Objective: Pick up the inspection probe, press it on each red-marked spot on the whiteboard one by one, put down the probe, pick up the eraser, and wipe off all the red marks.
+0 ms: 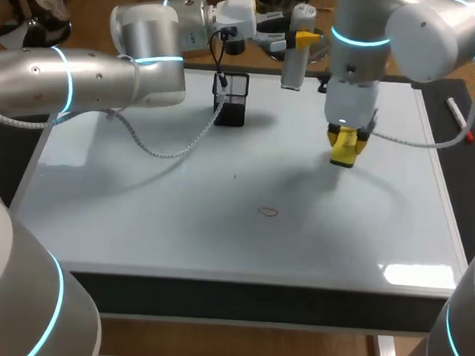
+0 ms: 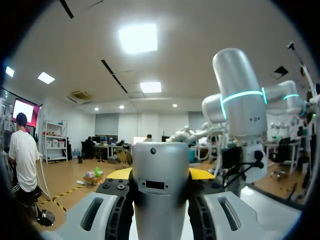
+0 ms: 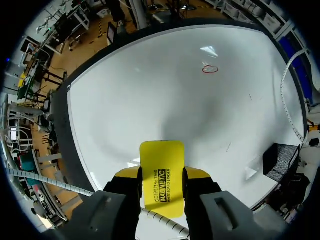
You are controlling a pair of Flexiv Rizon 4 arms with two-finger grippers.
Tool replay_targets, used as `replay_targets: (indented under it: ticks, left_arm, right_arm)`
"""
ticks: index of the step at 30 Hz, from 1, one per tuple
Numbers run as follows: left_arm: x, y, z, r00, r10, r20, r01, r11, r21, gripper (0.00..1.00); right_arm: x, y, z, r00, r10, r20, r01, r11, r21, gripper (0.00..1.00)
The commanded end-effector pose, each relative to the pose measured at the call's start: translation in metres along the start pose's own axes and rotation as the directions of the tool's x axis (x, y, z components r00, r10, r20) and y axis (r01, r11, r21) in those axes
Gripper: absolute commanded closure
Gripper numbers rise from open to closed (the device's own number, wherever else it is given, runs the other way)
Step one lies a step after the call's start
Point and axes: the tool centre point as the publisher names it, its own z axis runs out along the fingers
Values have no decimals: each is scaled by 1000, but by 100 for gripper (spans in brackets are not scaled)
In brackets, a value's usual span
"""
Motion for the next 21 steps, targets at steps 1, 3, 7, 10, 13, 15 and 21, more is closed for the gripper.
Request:
replay_targets:
  ticks: [1,3,7,10,13,15,21]
  left_arm:
    - [-1,-1,1,1000,-2,-3,2,1000,-2,100]
    - [-1,-1,1,1000,-2,-3,2,1000,-2,100]
    - [-1,-1,1,1000,-2,-3,2,1000,-2,100]
    - [-1,-1,1,1000,-2,-3,2,1000,-2,100]
    - [-1,-1,1,1000,-2,-3,2,1000,-2,100]
    - [-1,-1,1,1000,-2,-3,2,1000,-2,100]
    - [-1,-1,1,1000,-2,-3,2,1000,-2,100]
  right_arm:
    - [22,0,-4,1000,5,15,-5,1000,8,100]
    - [26,-2,-4,1000,8,14,-8,1000,6,100]
    - [32,-4,-5,1000,11,13,-11,1000,5,100]
    - [36,-6,-6,1000,14,16,-15,1000,8,100]
    - [38,-7,-8,1000,14,18,-14,1000,12,100]
    - [38,-7,-8,1000,14,18,-14,1000,12,100]
    - [38,-7,-8,1000,14,18,-14,1000,12,100]
